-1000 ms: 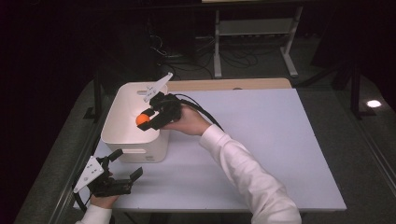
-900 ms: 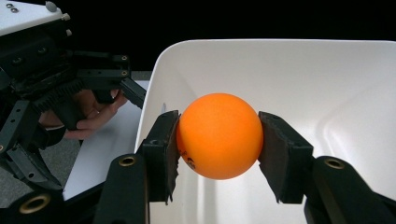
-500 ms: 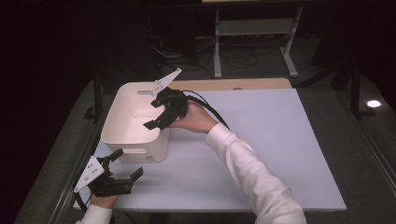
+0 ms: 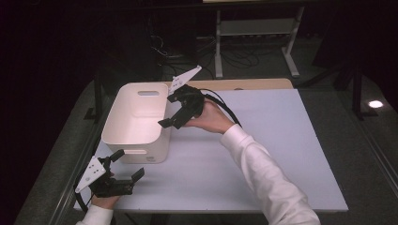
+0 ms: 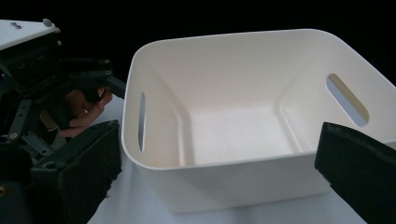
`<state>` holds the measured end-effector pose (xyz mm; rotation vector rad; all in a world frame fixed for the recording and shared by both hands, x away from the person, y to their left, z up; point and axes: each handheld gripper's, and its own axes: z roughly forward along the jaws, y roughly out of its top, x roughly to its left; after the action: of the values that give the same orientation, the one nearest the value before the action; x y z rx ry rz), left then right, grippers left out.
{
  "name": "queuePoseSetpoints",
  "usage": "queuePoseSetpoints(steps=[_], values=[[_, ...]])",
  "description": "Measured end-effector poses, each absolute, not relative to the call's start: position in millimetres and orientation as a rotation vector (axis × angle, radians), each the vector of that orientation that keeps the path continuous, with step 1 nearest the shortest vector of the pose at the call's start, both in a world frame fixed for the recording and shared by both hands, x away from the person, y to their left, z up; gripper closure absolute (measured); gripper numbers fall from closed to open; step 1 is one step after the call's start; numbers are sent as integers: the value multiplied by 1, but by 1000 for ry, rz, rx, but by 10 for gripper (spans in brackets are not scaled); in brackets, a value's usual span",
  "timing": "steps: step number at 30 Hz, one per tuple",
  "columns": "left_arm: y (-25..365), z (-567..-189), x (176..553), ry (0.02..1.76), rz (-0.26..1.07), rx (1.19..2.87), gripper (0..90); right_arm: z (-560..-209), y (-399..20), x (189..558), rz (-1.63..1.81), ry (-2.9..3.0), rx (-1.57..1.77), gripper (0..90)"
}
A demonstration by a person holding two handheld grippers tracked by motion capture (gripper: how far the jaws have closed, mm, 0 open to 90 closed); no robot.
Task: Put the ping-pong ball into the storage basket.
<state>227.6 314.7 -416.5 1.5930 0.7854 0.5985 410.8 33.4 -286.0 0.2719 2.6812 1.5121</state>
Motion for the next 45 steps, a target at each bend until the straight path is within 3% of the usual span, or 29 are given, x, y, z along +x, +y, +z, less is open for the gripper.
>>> queuePoseSetpoints(steps=[19,45], values=[[314,-417,230,783,607,1603,0,-283,-11,406,1524,2602,335,0],[312,-417,231,795,600,1593,0,-314,-69,399,1525,2567,496,0]])
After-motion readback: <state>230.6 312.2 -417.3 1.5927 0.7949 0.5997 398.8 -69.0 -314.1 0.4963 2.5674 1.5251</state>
